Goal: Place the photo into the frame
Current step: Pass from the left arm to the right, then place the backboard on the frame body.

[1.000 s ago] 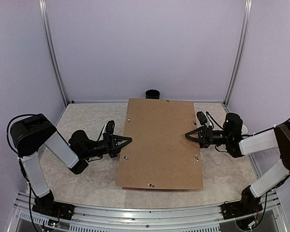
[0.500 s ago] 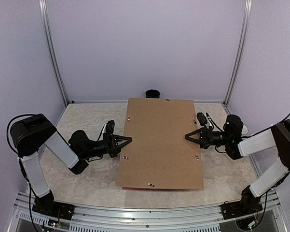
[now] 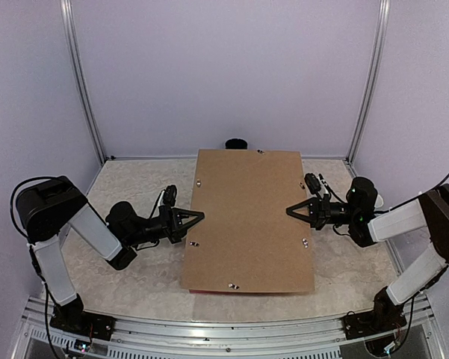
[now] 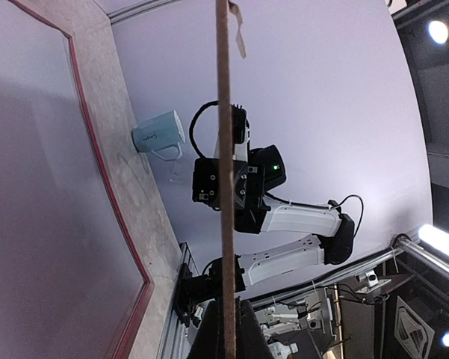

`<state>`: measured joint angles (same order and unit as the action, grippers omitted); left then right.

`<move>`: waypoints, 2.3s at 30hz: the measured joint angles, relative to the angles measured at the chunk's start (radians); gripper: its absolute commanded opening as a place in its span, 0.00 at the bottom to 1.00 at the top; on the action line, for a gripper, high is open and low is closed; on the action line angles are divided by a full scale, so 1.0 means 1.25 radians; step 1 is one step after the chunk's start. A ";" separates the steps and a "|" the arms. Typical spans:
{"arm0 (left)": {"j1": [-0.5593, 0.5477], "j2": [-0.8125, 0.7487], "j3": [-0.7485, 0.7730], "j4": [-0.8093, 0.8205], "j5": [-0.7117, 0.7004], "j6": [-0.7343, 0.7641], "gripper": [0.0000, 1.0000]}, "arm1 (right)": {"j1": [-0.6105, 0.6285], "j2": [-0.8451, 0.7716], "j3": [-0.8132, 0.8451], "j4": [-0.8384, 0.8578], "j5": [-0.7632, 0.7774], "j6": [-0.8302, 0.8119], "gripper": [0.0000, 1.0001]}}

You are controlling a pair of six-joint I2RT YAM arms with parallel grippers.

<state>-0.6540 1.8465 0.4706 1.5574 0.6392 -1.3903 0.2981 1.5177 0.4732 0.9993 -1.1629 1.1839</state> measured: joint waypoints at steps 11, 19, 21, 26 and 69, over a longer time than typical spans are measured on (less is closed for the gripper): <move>0.003 -0.002 -0.005 0.000 -0.003 0.002 0.22 | 0.000 0.029 -0.002 0.052 -0.007 0.034 0.00; 0.011 -0.012 -0.011 -0.002 -0.005 0.003 0.33 | 0.000 0.051 -0.010 0.091 -0.010 0.069 0.00; 0.011 -0.017 -0.011 -0.002 -0.004 0.004 0.38 | 0.000 0.051 -0.010 0.096 -0.010 0.075 0.00; 0.011 -0.024 -0.011 -0.003 -0.004 0.008 0.54 | -0.005 0.052 -0.010 0.098 -0.017 0.087 0.00; 0.142 -0.366 0.094 -0.779 -0.121 0.475 0.99 | -0.064 0.090 0.073 -0.120 -0.059 -0.029 0.00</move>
<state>-0.4770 1.3895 0.5880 0.5838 0.4877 -0.7963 0.2184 1.6302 0.5648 0.8497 -1.2369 1.1481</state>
